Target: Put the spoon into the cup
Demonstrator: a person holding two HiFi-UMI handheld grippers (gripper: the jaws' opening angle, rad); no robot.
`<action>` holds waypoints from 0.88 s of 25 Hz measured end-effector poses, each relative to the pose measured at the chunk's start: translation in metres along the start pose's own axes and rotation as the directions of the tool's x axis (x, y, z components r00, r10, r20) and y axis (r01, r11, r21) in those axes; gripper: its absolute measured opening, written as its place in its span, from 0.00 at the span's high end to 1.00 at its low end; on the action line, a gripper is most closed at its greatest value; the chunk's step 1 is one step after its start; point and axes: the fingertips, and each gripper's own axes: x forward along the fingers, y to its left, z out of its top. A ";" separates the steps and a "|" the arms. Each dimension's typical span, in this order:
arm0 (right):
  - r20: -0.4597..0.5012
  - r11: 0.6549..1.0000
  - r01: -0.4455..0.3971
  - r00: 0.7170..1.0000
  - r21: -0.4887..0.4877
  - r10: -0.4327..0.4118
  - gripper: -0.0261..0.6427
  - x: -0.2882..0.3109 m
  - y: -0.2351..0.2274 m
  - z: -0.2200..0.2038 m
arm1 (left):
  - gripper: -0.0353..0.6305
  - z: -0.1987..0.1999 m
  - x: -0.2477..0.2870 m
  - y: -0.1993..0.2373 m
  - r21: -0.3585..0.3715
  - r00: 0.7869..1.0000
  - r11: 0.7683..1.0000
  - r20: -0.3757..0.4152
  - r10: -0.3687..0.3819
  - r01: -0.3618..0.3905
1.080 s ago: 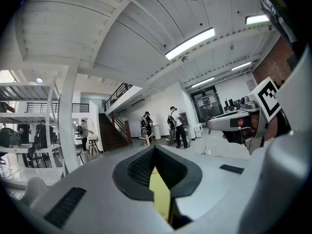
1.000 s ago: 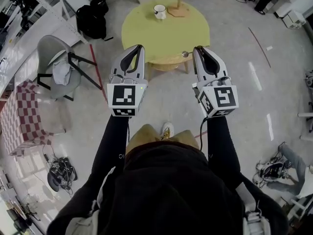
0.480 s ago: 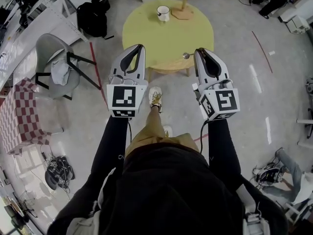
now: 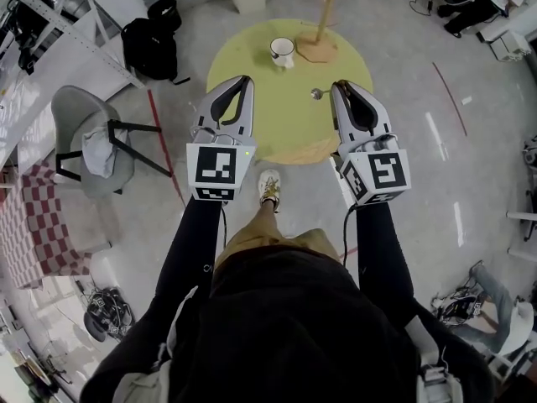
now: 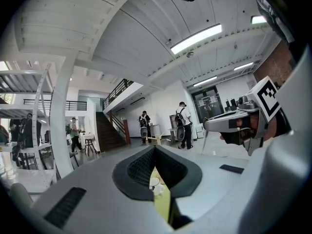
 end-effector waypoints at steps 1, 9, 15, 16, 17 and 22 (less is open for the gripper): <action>-0.001 1.000 0.004 1.000 0.003 -0.004 0.88 0.011 -0.003 0.001 | 0.92 -0.001 0.010 0.006 0.000 1.000 1.000 0.000 -0.007 0.007; -0.005 0.999 0.032 0.999 -0.006 -0.032 0.88 0.088 -0.027 0.004 | 0.92 -0.004 0.082 0.047 0.025 0.997 0.997 0.005 -0.071 0.071; 0.007 0.999 0.042 0.999 -0.017 -0.042 0.88 0.118 -0.036 0.006 | 0.92 -0.013 0.121 0.051 0.046 0.993 0.992 0.003 -0.119 0.118; 0.006 0.999 0.043 0.999 -0.020 -0.043 0.88 0.122 -0.038 0.005 | 0.92 -0.015 0.127 0.051 0.037 0.992 0.991 0.004 -0.129 0.129; 0.002 0.999 0.044 0.999 -0.022 -0.044 0.88 0.124 -0.039 0.003 | 0.92 -0.016 0.132 0.050 0.026 0.990 0.990 0.005 -0.138 0.138; -0.016 0.999 0.036 0.999 -0.010 -0.036 0.88 0.132 -0.045 -0.007 | 0.92 -0.023 0.148 0.041 0.012 0.986 0.986 -0.005 -0.168 0.168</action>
